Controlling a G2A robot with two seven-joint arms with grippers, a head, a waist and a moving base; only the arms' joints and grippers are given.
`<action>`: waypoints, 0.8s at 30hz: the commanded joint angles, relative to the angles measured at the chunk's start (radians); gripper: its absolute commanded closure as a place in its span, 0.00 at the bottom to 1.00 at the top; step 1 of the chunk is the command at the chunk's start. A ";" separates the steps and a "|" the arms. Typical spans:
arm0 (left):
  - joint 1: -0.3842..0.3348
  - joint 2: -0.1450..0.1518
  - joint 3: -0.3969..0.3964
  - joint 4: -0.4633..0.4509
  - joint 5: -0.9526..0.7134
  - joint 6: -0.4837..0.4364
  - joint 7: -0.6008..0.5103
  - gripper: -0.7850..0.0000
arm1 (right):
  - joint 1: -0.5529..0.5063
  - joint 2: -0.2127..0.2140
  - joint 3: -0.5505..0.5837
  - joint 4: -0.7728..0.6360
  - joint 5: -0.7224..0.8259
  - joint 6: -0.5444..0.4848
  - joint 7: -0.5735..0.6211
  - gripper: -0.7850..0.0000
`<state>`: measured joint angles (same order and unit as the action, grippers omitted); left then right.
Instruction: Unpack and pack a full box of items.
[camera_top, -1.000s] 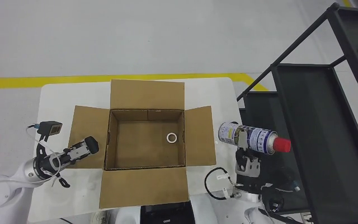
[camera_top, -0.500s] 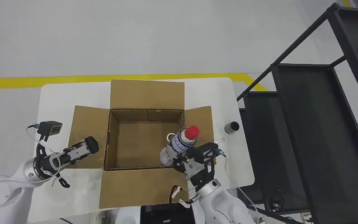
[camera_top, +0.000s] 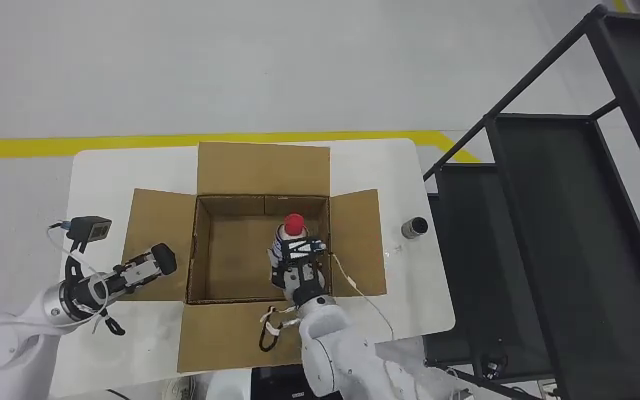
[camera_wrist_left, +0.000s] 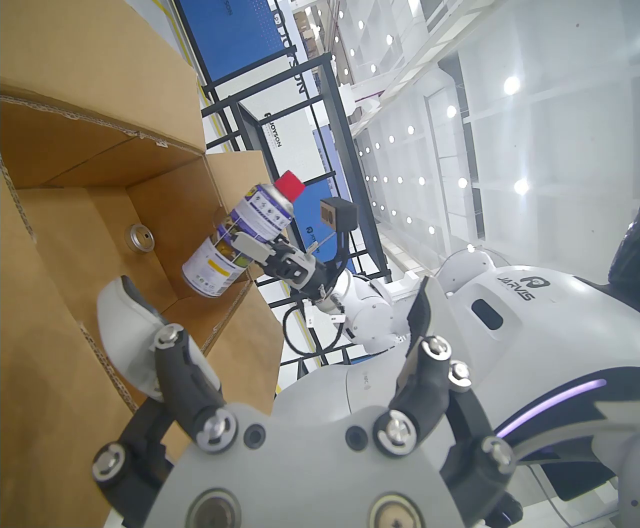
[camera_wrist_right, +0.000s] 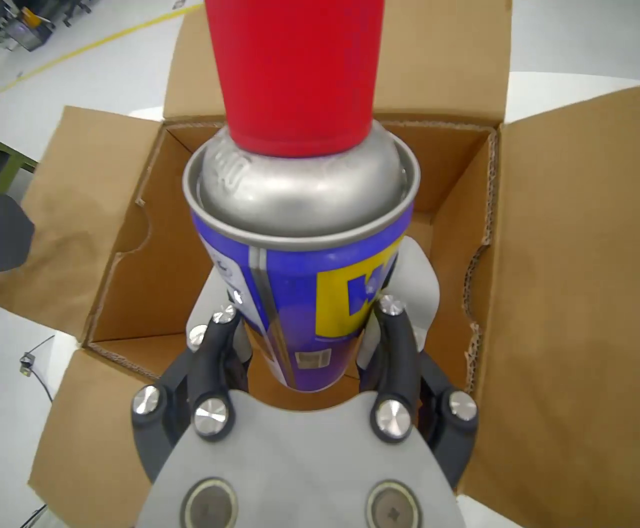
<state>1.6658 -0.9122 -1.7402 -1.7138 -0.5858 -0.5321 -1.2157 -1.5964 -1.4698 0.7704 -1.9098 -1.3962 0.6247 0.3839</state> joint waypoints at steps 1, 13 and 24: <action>0.000 0.000 0.000 0.000 0.000 0.000 0.000 0.00 | 0.029 -0.009 -0.021 0.044 -0.008 0.052 0.022 1.00; 0.000 0.000 0.000 0.000 0.000 0.000 0.000 0.00 | 0.197 -0.081 -0.075 0.277 0.016 0.221 0.095 1.00; 0.000 0.000 0.000 0.000 0.000 0.000 0.000 0.00 | 0.259 -0.133 -0.080 0.402 0.092 0.271 0.069 0.00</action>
<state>1.6658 -0.9122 -1.7402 -1.7138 -0.5858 -0.5321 -1.2157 -1.3353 -1.6007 0.6871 -1.5045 -1.3101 0.8955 0.4625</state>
